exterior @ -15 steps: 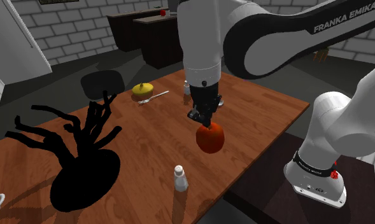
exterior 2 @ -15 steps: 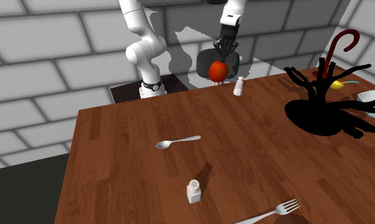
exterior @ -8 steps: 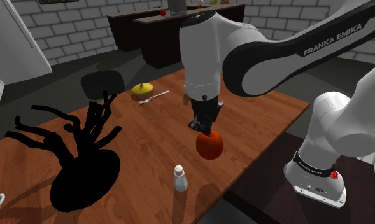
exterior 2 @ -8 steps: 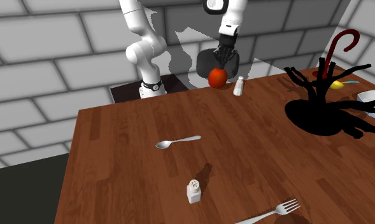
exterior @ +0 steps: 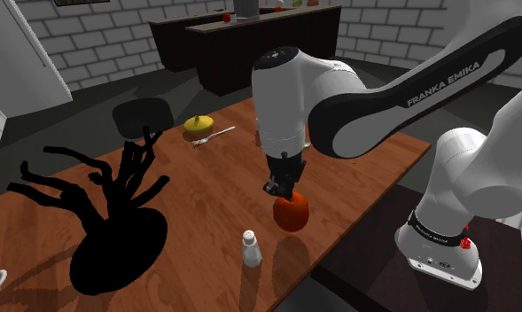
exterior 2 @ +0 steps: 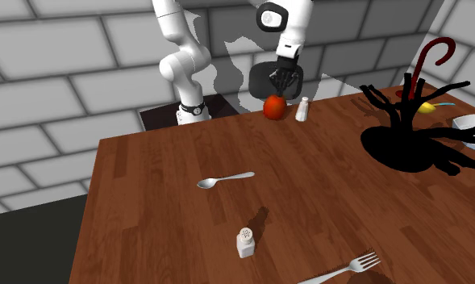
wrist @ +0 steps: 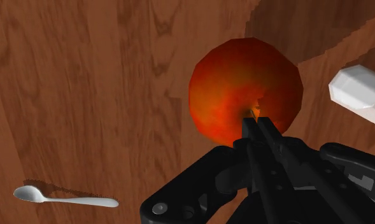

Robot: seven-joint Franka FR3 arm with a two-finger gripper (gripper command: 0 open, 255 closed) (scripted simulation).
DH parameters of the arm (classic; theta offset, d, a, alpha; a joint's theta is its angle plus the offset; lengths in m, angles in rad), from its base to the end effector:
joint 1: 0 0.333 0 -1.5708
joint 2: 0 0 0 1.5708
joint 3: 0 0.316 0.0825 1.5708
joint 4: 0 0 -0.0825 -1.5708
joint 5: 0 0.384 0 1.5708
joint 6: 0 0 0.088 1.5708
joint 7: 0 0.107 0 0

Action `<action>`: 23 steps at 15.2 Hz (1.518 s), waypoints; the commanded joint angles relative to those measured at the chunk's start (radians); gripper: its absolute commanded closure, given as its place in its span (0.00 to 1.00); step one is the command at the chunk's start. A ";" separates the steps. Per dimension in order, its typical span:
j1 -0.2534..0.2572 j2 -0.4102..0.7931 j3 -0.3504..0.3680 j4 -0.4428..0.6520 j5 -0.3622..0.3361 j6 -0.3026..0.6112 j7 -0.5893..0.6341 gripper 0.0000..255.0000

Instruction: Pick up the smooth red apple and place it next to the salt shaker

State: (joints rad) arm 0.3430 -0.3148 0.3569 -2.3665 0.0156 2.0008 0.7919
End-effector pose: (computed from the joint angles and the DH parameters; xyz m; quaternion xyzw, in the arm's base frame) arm 0.3364 0.2895 0.4342 0.9965 -0.0593 0.0062 0.0581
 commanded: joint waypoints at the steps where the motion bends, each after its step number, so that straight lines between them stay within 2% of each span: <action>1: -0.001 0.010 0.002 -0.021 -0.003 0.031 0.002 1.00; 3: -0.002 0.021 0.005 -0.037 -0.006 0.058 0.007 1.00; 11: -0.002 0.021 0.005 -0.037 -0.006 0.058 0.007 1.00; 12: -0.002 0.021 0.005 -0.037 -0.006 0.058 0.007 0.00; 17: -0.002 0.021 0.005 -0.037 -0.006 0.058 0.007 0.00; 21: 0.002 -0.014 -0.002 0.063 0.004 -0.075 -0.002 0.00; 23: 0.002 -0.014 -0.002 0.062 0.004 -0.076 -0.002 0.00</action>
State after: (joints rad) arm 0.3450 -0.3267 0.3560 -2.3086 0.0189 1.9333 0.7913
